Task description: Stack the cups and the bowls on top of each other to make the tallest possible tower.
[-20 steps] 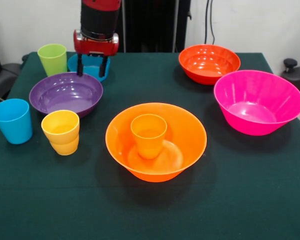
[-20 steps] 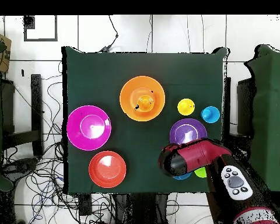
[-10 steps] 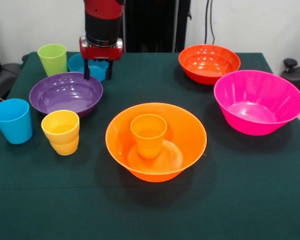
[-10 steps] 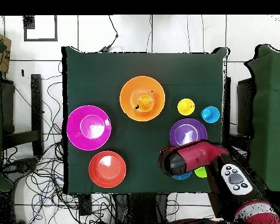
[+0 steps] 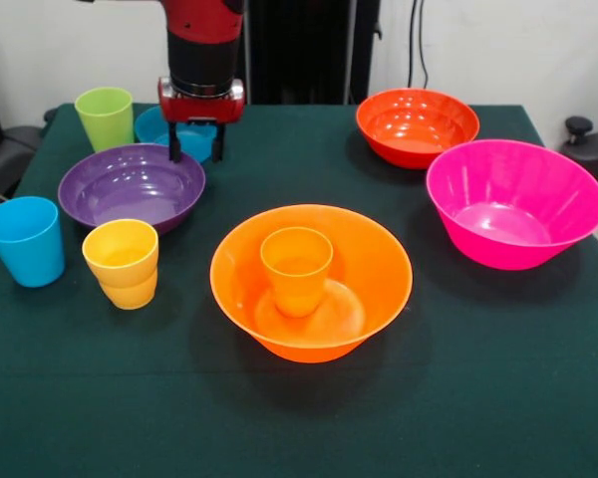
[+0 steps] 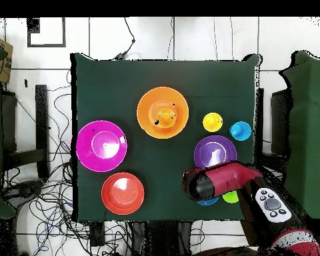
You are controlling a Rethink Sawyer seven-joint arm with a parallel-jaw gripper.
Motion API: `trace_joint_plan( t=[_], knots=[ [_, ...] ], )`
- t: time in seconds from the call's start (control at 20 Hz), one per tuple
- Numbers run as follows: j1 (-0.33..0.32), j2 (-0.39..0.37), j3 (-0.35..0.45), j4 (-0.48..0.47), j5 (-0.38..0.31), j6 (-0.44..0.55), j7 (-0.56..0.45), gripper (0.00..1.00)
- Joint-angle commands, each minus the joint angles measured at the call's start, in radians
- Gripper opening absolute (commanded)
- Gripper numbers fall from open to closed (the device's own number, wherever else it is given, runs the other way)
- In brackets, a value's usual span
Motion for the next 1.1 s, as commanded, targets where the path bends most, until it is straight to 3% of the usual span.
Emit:
trace_joint_plan(
  t=[0.05, 0.5, 1.1],
  knots=[
    [0.004, 0.017, 0.092, -0.054, 0.019, -0.064, -0.020, 1.00],
    [-0.016, 0.056, 0.124, -0.067, 0.029, -0.061, -0.041, 1.00],
    [0.045, 0.012, 0.067, -0.082, 0.022, -0.028, 0.023, 1.00]
  ],
)
